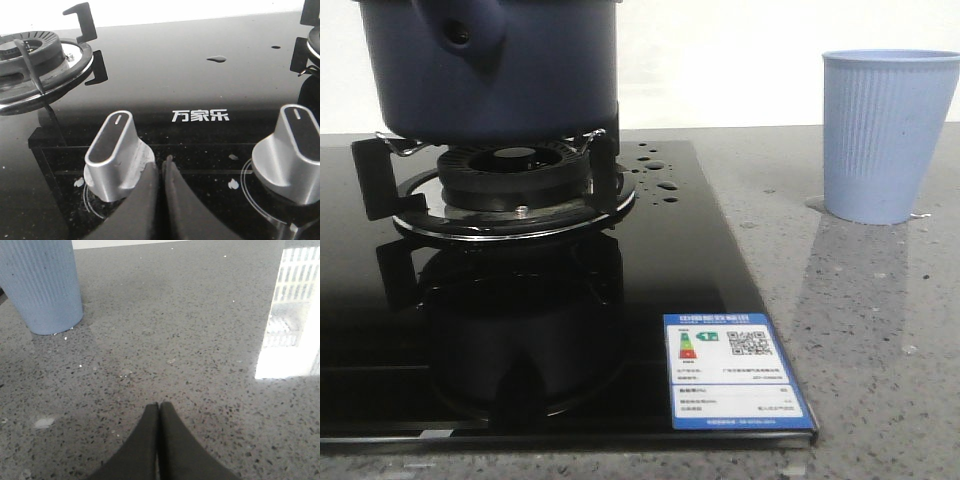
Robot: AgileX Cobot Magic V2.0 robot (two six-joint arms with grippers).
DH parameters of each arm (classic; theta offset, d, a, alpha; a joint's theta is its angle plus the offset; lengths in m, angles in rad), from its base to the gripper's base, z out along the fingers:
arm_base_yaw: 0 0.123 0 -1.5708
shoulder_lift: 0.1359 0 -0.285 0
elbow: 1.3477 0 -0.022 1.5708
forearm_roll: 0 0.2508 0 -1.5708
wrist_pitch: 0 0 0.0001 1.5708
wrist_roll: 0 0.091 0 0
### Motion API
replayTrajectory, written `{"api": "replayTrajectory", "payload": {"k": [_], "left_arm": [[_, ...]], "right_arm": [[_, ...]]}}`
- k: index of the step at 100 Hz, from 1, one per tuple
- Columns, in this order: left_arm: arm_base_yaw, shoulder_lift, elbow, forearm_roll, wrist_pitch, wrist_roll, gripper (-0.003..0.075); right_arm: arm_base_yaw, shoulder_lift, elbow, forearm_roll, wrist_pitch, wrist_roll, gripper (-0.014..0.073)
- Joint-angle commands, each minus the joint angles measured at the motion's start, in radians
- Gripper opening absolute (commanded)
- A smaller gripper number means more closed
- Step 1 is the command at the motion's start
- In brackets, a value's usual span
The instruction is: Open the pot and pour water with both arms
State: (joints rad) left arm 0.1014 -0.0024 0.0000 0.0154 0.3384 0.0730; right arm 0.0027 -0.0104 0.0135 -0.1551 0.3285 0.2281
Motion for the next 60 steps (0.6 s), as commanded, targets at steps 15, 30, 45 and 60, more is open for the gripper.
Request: {"api": "replayTrajectory", "payload": {"k": [15,30,45,60], "left_arm": [[-0.002,-0.027,0.038,-0.001,-0.041,-0.01,-0.002],[-0.002,-0.027,0.038,-0.001,-0.041,-0.01,-0.002],[-0.002,-0.027,0.038,-0.028,-0.086,-0.01,-0.002],[-0.002,-0.027,0.038,-0.534,-0.299,-0.01,-0.002]], "right_arm": [[-0.008,-0.021,0.005,0.001,-0.038,-0.008,-0.0055],[-0.008,-0.021,0.005,0.001,-0.144,-0.008,-0.0055],[-0.008,-0.021,0.005,0.046,-0.28,-0.002,-0.0055],[-0.008,-0.021,0.005,0.201,-0.399,0.01,-0.0055]]}}
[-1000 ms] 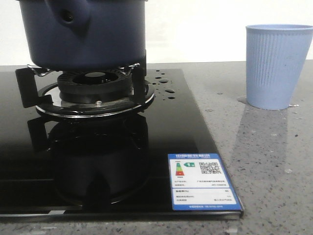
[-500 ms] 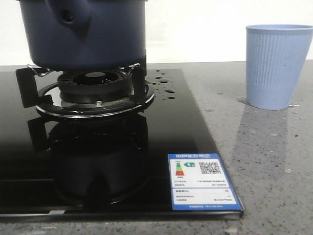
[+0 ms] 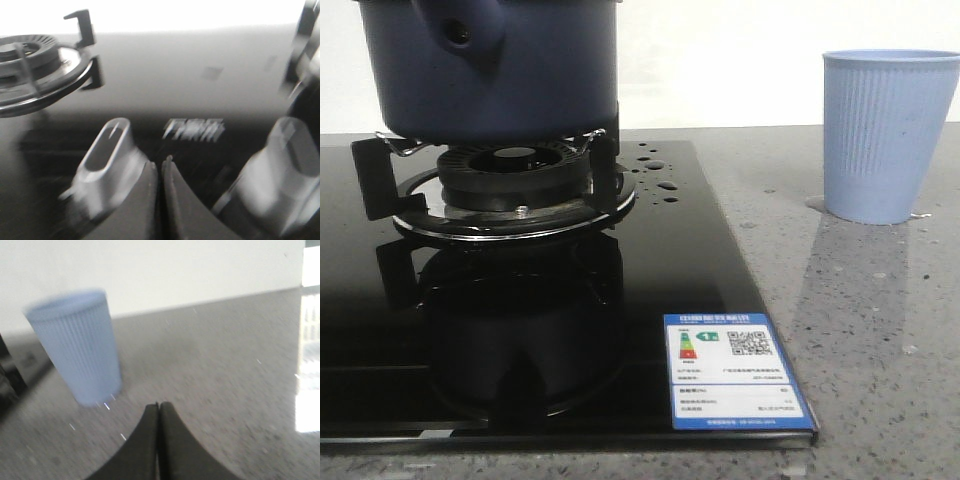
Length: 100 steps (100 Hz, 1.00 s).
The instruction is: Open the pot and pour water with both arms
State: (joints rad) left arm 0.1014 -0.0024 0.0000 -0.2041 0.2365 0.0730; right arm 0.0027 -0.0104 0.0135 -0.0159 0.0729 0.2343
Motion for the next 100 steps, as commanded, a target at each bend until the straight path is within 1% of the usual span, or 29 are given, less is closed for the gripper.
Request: {"api": "replayTrajectory", "payload": {"k": [1,6,19,27,35,40,45,47,48,49,53,61,63,70,75,80,86,91,92,93,97,98,100], "left_arm": [[-0.002,-0.027,0.038,-0.339,-0.205,-0.01,-0.002],[-0.002,-0.027,0.038,-0.468,-0.263,-0.01,-0.002],[-0.002,-0.027,0.038,-0.618,-0.394,-0.01,-0.002],[-0.002,-0.027,0.036,-0.697,-0.42,-0.01,-0.002],[-0.002,-0.027,0.019,-0.743,-0.399,-0.01,-0.002],[-0.002,-0.027,-0.015,-0.71,-0.316,-0.004,-0.002],[-0.002,-0.019,-0.068,-0.629,-0.157,0.002,-0.002],[-0.002,-0.012,-0.093,-0.593,-0.115,0.002,-0.002],[-0.002,-0.005,-0.109,-0.573,-0.059,0.002,-0.002],[-0.002,-0.005,-0.109,-0.573,-0.059,0.002,-0.002],[-0.002,0.027,-0.164,-0.523,0.048,0.002,-0.002],[-0.002,0.094,-0.242,-0.505,0.153,0.027,-0.0019],[-0.002,0.109,-0.256,-0.507,0.177,0.049,-0.0019],[-0.002,0.189,-0.325,-0.534,0.264,0.137,-0.0019],[-0.002,0.259,-0.378,-0.583,0.342,0.213,-0.0018],[-0.002,0.319,-0.423,-0.655,0.416,0.294,-0.0018],[-0.002,0.393,-0.468,-0.77,0.501,0.414,-0.0018],[-0.01,0.432,-0.502,-0.89,0.566,0.541,-0.0018],[-0.014,0.447,-0.513,-0.947,0.579,0.576,-0.0018],[-0.017,0.452,-0.513,-0.947,0.586,0.593,-0.0018],[-0.034,0.478,-0.537,-1.078,0.631,0.705,-0.0018],[-0.034,0.478,-0.537,-1.078,0.631,0.705,-0.0018],[-0.039,0.491,-0.548,-1.128,0.651,0.745,-0.0018]], "right_arm": [[-0.008,-0.021,0.005,0.062,-0.147,0.004,-0.0055],[-0.008,-0.021,0.005,0.062,-0.169,0.004,-0.0055],[-0.008,-0.021,0.005,0.062,-0.192,0.004,-0.0055],[-0.008,-0.021,-0.003,0.064,-0.191,0.004,-0.0055],[-0.008,-0.017,-0.037,0.072,-0.156,0.004,-0.0055],[-0.008,-0.002,-0.074,0.072,-0.113,0.004,-0.0055],[-0.008,0.023,-0.124,0.064,-0.058,-0.001,-0.0055],[-0.008,0.039,-0.148,0.057,-0.032,-0.006,-0.0055],[-0.008,0.045,-0.156,0.054,-0.023,-0.006,-0.0055],[-0.008,0.057,-0.174,0.048,-0.014,-0.006,-0.0055],[-0.008,0.102,-0.23,0.034,0.049,-0.006,-0.0055],[-0.008,0.2,-0.348,0.016,0.208,-0.008,-0.0055],[-0.008,0.229,-0.383,0.016,0.241,-0.008,-0.0055],[-0.008,0.33,-0.498,0.016,0.424,-0.008,-0.0055],[-0.008,0.397,-0.573,0.028,0.587,-0.008,-0.0056],[-0.008,0.453,-0.637,0.063,0.707,-0.008,-0.0063],[-0.006,0.502,-0.697,0.139,0.795,-0.026,-0.0074],[0.007,0.514,-0.726,0.265,0.811,-0.113,-0.0074],[0.009,0.514,-0.729,0.285,0.814,-0.127,-0.0074],[0.009,0.517,-0.734,0.304,0.814,-0.141,-0.0074],[0.021,0.521,-0.744,0.436,0.823,-0.234,-0.0074],[0.024,0.521,-0.747,0.48,0.825,-0.268,-0.0074],[0.028,0.523,-0.753,0.526,0.832,-0.303,-0.0074]]}}
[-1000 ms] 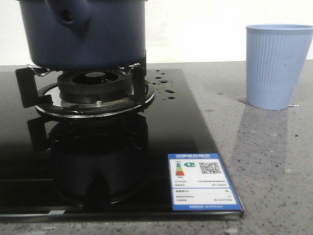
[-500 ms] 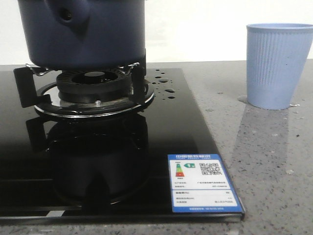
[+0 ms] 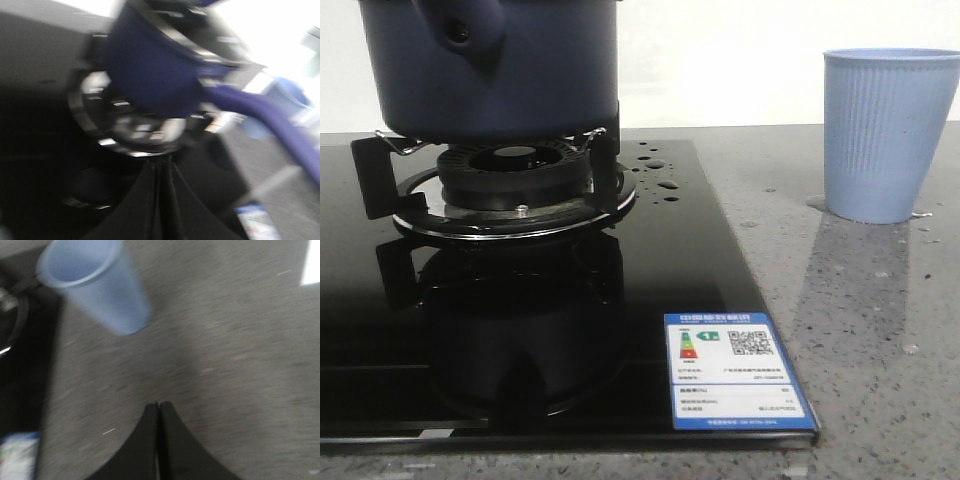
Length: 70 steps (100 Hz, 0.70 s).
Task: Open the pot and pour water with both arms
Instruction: 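Grasp the blue lid knob with the left gripper and lift the lid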
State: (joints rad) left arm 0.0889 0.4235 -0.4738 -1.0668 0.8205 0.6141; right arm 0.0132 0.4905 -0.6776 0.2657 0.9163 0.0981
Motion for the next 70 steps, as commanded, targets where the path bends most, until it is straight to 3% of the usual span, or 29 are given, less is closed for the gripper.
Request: {"api": "replayTrajectory", "payload": {"k": [1,14,19,26,33,49,55,60,70], "left_arm": [[-0.033,0.074,-0.081,-0.295,0.082,0.226,-0.0018],[-0.048,0.148,-0.143,-0.441,0.232,0.378,-0.0018],[-0.048,0.178,-0.172,-0.435,0.289,0.431,-0.0018],[-0.052,0.215,-0.216,-0.419,0.317,0.513,-0.0019],[-0.066,0.232,-0.251,-0.414,0.272,0.588,-0.0019],[-0.098,0.262,-0.314,-0.394,0.224,0.805,0.0006],[-0.114,0.279,-0.325,-0.387,0.22,0.846,0.0068],[-0.133,0.303,-0.336,-0.377,0.205,0.856,0.0176],[-0.183,0.353,-0.355,-0.375,0.118,0.868,0.0435]], "right_arm": [[0.021,0.022,-0.061,0.289,-0.006,-0.204,-0.0074],[0.033,0.022,-0.065,0.674,0.042,-0.591,-0.0074],[0.033,0.022,-0.065,0.767,0.043,-0.766,-0.0074],[0.033,0.022,-0.066,0.84,-0.01,-0.916,-0.0074],[0.033,0.022,-0.066,0.861,-0.102,-0.995,-0.0074],[0.033,0.022,-0.066,0.858,-0.274,-1.026,-0.0055],[0.033,0.022,-0.066,0.858,-0.295,-1.055,0.0006],[0.033,0.022,-0.066,0.858,-0.305,-1.059,0.01],[0.033,0.022,-0.066,0.858,-0.342,-1.059,0.0399]]}}
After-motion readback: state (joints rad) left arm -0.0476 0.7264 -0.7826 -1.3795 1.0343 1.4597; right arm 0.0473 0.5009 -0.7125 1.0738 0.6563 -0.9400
